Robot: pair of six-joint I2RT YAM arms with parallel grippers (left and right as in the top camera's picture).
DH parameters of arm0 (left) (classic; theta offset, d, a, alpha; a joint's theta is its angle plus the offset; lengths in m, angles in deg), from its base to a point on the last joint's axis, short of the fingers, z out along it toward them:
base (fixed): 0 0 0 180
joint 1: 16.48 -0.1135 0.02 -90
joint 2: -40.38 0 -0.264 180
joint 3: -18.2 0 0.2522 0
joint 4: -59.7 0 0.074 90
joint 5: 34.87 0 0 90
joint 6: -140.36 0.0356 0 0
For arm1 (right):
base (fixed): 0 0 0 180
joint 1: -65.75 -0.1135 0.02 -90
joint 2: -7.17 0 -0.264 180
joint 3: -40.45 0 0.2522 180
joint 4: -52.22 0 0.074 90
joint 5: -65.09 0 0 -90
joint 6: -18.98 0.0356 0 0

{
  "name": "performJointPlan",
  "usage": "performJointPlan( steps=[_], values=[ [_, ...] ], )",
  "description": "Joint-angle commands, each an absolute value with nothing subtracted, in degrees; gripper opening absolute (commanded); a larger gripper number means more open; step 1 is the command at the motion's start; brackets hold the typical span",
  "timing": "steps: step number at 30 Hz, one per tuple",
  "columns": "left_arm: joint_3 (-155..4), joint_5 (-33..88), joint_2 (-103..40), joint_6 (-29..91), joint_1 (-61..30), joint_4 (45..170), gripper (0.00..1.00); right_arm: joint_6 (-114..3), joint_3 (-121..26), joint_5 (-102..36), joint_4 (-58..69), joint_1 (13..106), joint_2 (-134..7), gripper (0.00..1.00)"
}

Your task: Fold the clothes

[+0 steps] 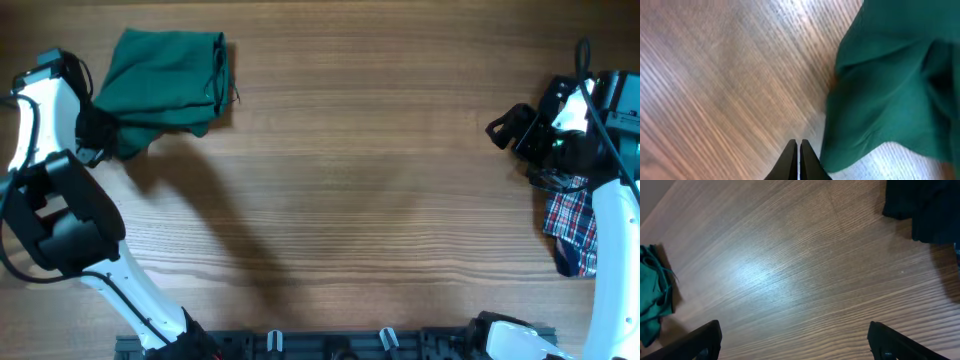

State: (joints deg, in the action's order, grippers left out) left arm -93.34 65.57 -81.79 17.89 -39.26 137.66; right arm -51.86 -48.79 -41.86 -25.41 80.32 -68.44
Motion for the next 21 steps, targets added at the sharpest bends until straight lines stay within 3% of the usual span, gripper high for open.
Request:
performJointPlan(
  steps=[1,21],
  values=[
    [-90.34,64.78,-82.43,16.64,-39.44,133.97,0.04,-52.8,-49.8,-42.97,-25.41,80.41,-67.72,0.94],
    [-78.06,47.38,-83.39,16.91,-38.8,107.83,0.04,-51.49,-49.8,-43.41,-25.85,80.41,-67.72,0.94]
  ],
)
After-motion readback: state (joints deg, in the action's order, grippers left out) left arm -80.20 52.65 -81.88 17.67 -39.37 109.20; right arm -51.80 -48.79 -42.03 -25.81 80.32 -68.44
